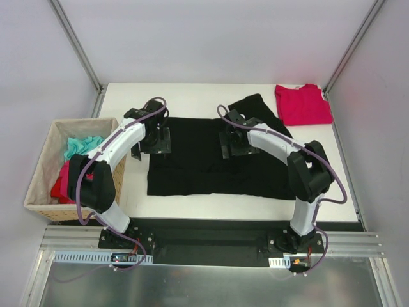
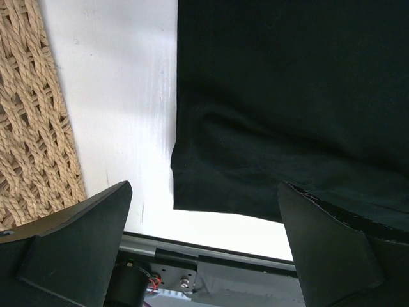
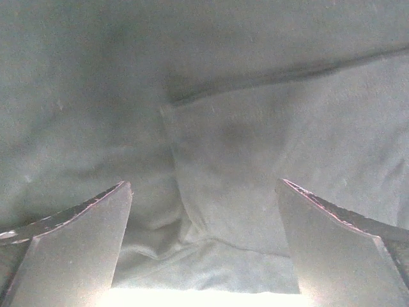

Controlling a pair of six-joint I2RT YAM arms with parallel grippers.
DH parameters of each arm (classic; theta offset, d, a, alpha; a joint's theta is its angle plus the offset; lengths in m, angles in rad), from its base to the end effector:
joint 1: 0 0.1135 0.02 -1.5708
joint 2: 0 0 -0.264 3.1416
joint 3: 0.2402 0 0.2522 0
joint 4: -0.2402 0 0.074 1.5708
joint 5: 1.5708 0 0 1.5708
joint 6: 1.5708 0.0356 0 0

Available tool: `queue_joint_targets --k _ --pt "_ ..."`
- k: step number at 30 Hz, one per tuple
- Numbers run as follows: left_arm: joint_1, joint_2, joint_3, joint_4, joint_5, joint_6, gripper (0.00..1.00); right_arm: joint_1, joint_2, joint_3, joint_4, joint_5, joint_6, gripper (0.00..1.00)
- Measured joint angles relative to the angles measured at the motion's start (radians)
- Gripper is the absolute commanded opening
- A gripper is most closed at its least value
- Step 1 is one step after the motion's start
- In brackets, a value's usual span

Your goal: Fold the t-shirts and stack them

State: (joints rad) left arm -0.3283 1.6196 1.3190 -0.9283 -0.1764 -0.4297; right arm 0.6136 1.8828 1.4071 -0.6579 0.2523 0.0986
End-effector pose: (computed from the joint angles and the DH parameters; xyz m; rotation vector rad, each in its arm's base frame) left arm 0.3060 -0.0976 0.2592 -0.1819 2.7537 0.0504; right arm 0.3258 0.2186 0.2076 -0.6014 2.5761 -0.1095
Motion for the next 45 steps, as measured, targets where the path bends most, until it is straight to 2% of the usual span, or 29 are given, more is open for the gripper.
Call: queue_joint_targets --k 10,13,18,22,28,45 --pt "0.000 -0.044 -0.011 0.008 0.013 0.003 0.99 0.005 -0.327 -0.255 -0.030 0.078 -0.002 0.98" --pt "0.000 -0.049 -0.023 0.013 0.016 0.009 0.99 0.005 -0.377 -0.341 -0.032 0.101 0.006 0.98" --pt "0.000 -0.047 -0.061 0.019 0.020 0.011 0.99 -0.008 -0.377 -0.455 -0.031 0.107 0.025 0.97" --pt "0.000 -0.047 -0.065 0.024 0.021 0.013 0.99 -0.066 -0.370 -0.484 -0.019 0.095 0.029 0.96" --pt "0.000 -0.047 -0.065 0.028 0.022 0.020 0.99 -0.135 -0.294 -0.478 0.018 0.064 0.031 0.95" --pt "0.000 -0.047 -0.065 0.031 0.022 0.025 0.99 -0.174 -0.206 -0.382 -0.042 0.029 0.028 0.95"
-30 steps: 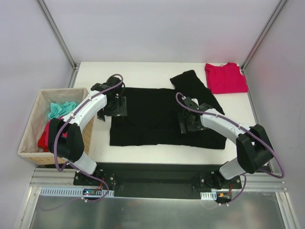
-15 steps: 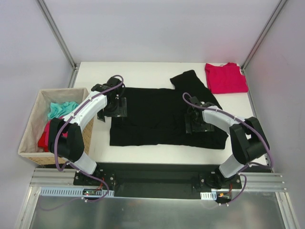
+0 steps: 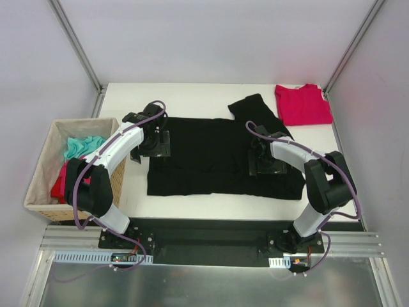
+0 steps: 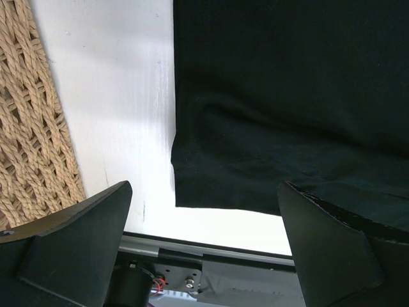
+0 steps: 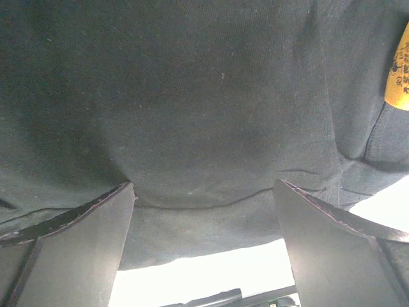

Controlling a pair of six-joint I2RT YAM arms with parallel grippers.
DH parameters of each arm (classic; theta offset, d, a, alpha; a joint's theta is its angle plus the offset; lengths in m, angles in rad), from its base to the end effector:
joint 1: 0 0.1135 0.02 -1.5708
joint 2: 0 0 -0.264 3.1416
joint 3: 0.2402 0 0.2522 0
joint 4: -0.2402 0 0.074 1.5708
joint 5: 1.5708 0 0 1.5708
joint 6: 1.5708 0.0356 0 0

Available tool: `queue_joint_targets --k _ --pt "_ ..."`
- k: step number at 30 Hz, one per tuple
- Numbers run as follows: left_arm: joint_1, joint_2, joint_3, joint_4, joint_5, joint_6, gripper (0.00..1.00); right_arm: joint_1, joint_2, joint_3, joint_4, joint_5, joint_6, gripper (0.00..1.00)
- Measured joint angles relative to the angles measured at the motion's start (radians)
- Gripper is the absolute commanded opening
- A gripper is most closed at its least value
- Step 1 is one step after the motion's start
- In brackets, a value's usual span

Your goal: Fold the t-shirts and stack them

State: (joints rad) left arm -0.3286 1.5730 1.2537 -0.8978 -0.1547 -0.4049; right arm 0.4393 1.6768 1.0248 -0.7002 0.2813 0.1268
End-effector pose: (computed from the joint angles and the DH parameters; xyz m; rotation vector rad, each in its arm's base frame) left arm 0.2950 -0.0948 0.2552 -0.1433 2.7534 0.0228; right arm 0.2780 0.1197 0.1694 -0.3982 2.8116 -0.2990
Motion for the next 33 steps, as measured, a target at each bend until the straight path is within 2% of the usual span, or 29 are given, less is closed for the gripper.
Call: queue_joint_targets --k 4,7,11,12,15,19,33 --pt "0.000 0.000 -0.014 0.004 0.001 -0.003 0.93 0.015 -0.018 0.000 0.015 0.009 0.002 0.95" --pt "0.005 0.000 -0.056 0.002 0.006 -0.008 0.80 0.033 -0.059 0.000 0.019 0.013 0.003 0.95" --pt "0.037 0.002 -0.096 0.003 0.035 -0.016 0.57 0.048 -0.110 0.000 0.027 0.020 0.003 0.95" --pt "0.049 0.006 -0.099 0.004 0.044 -0.018 0.46 0.049 -0.116 0.000 0.029 0.021 0.003 0.95" --pt "0.074 0.027 -0.101 0.017 0.058 -0.023 0.32 0.050 -0.132 -0.009 0.038 0.026 0.003 0.95" --pt "0.077 0.064 -0.102 0.042 0.091 -0.026 0.30 0.050 -0.143 -0.030 0.042 0.031 0.002 0.95" --pt "0.097 0.091 -0.181 0.105 0.155 -0.034 0.31 0.050 -0.156 -0.059 0.049 0.043 0.000 0.95"
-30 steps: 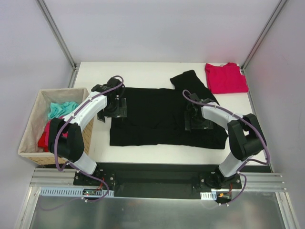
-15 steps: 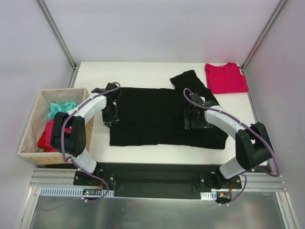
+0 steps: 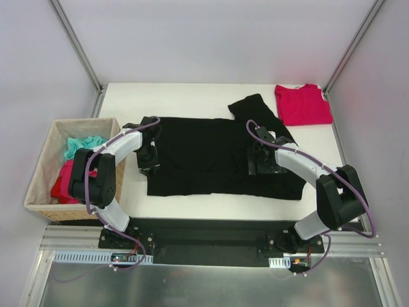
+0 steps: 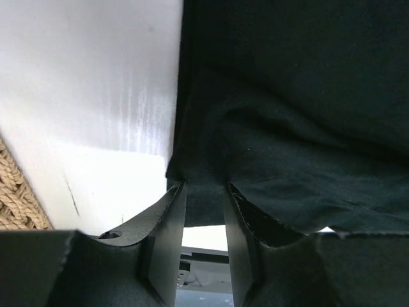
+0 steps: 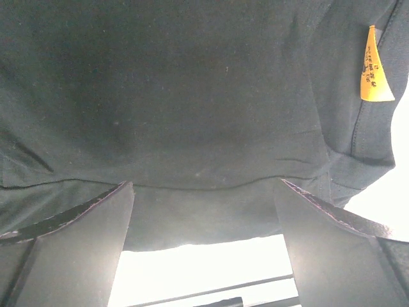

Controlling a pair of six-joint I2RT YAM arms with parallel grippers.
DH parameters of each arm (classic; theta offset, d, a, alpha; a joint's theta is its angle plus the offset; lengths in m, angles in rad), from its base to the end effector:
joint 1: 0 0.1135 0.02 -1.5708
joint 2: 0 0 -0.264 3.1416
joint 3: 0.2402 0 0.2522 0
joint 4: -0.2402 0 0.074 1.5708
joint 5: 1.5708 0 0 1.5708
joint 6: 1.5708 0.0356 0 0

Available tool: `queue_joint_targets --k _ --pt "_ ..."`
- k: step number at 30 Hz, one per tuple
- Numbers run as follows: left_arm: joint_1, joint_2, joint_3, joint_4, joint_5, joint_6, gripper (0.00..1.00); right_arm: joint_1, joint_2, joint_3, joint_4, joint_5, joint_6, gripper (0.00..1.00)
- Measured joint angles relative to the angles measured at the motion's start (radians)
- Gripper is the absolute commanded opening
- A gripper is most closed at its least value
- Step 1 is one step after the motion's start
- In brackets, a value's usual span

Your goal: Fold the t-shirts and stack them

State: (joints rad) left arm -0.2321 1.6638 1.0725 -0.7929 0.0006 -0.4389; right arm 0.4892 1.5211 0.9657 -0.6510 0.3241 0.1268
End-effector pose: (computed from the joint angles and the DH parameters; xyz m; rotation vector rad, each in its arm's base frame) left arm 0.2936 -0.0694 0.1819 -0.3058 2.9484 -0.0922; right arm 0.2570 0.1239 0.1983 -0.4045 2.6570 -0.2685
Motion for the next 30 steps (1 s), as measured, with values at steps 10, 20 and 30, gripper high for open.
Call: queue_joint_targets --k 10,20,30 --pt "0.031 -0.020 -0.026 0.011 0.000 0.000 0.31 0.000 0.000 0.000 0.004 0.000 0.000 0.95" --pt "0.031 0.013 -0.034 0.029 0.019 0.001 0.31 0.000 -0.009 0.000 0.003 0.000 0.000 0.95" --pt "0.053 0.055 -0.034 0.030 0.048 0.003 0.22 0.000 -0.039 -0.005 0.003 0.000 0.000 0.95"
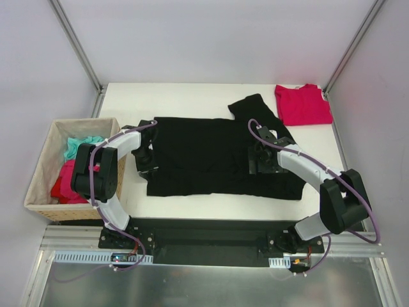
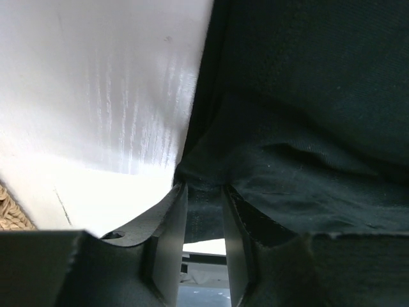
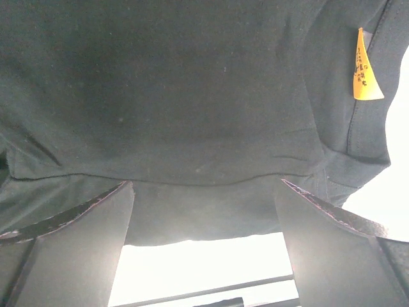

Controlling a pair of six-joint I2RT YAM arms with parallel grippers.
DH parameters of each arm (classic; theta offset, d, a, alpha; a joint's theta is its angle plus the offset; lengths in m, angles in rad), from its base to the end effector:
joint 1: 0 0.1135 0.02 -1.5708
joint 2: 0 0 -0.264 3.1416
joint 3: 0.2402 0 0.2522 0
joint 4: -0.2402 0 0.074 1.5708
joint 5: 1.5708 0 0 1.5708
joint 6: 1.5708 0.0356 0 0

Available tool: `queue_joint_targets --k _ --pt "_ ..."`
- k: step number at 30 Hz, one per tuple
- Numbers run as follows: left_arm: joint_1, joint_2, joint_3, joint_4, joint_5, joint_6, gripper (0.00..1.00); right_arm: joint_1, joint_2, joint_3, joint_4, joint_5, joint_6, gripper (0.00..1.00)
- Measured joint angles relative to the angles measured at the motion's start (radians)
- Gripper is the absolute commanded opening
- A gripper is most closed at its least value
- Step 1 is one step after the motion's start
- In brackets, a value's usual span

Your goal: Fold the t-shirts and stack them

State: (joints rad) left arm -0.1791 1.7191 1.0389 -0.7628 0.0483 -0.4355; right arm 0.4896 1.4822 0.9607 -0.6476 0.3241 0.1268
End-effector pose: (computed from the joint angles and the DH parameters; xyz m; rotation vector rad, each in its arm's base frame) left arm 0.2960 -0.0553 0.1585 -0.3829 3.0074 -0.1285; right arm 0.2534 0.1222 0.2073 -0.3917 2.6252 -0.2494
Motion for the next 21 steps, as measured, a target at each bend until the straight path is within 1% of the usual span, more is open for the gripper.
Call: queue_joint_targets --k 2,3,6,17,21 --pt "0.011 0.006 0.002 -0.001 0.005 0.001 0.15 0.000 -0.004 -0.003 -0.001 0.000 0.000 0.95" --pt "0.011 0.009 0.003 -0.001 0.008 0.002 0.10 0.000 -0.006 -0.004 0.000 0.000 0.000 0.95" --pt "0.017 0.014 0.010 -0.002 0.026 0.005 0.02 0.000 -0.011 -0.009 0.000 0.000 0.000 0.95" --pt "0.017 0.012 0.015 -0.001 0.037 0.006 0.00 0.000 -0.011 -0.014 0.000 0.000 0.000 0.95" --pt "0.015 -0.038 0.011 -0.002 0.049 0.006 0.00 0.000 -0.012 -0.016 0.000 0.000 0.000 0.95"
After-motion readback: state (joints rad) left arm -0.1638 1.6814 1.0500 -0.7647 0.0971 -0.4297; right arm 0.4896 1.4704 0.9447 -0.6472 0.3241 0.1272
